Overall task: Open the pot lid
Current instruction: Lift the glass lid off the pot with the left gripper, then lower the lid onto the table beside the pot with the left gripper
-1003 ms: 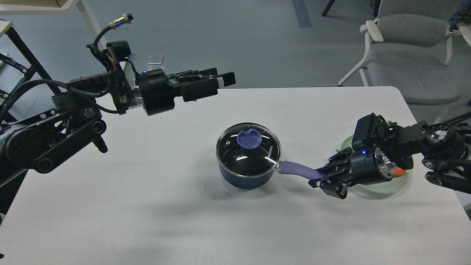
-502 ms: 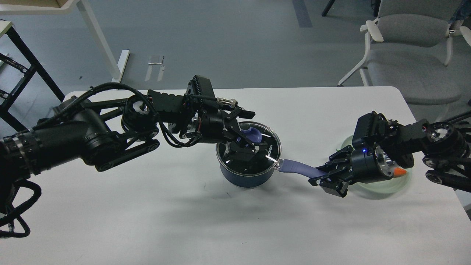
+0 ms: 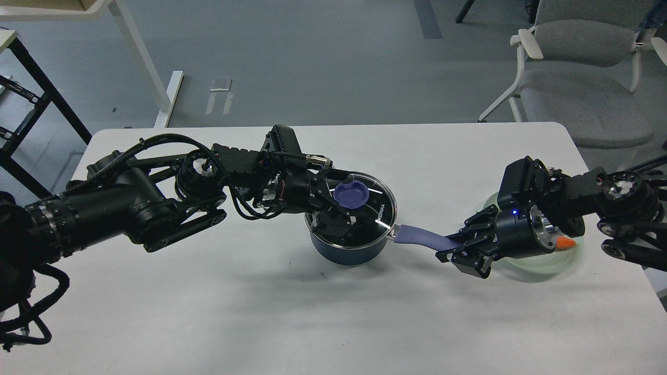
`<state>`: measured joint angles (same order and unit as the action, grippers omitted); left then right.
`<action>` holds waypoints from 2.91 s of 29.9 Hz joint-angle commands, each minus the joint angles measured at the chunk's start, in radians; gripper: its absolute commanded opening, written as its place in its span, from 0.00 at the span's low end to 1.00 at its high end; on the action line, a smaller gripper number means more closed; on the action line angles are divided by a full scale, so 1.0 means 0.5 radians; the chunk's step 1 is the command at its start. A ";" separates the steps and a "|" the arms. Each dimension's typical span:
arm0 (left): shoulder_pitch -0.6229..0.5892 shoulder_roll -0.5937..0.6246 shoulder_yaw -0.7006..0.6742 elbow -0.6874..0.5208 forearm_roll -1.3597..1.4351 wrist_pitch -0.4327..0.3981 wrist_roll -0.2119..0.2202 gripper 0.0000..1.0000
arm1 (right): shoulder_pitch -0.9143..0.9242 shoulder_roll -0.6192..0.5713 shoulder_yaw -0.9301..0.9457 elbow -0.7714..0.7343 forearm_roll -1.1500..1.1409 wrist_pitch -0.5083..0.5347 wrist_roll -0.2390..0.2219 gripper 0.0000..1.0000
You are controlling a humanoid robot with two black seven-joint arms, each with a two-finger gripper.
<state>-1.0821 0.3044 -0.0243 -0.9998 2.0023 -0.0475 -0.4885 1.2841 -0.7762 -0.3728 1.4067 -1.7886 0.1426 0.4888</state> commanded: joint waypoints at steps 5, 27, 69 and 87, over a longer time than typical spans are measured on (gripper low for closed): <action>0.029 -0.001 -0.004 0.009 -0.071 0.000 0.000 0.78 | 0.000 0.000 0.003 0.000 0.003 0.000 0.000 0.28; -0.158 0.296 -0.010 -0.172 -0.216 0.037 0.000 0.34 | 0.003 -0.009 0.003 0.000 0.009 -0.003 0.000 0.29; 0.820 1.131 0.006 -0.074 -0.216 0.914 0.000 0.40 | 0.003 0.000 0.003 -0.003 0.009 -0.006 0.000 0.31; 0.845 1.073 0.073 -0.010 -0.219 0.914 0.000 0.65 | 0.006 0.003 0.006 -0.003 0.009 -0.006 0.000 0.31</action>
<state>-0.6597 0.8432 0.0108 -1.0058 1.8924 0.4105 -0.4888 1.2855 -0.7758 -0.3700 1.4051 -1.7841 0.1396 0.4885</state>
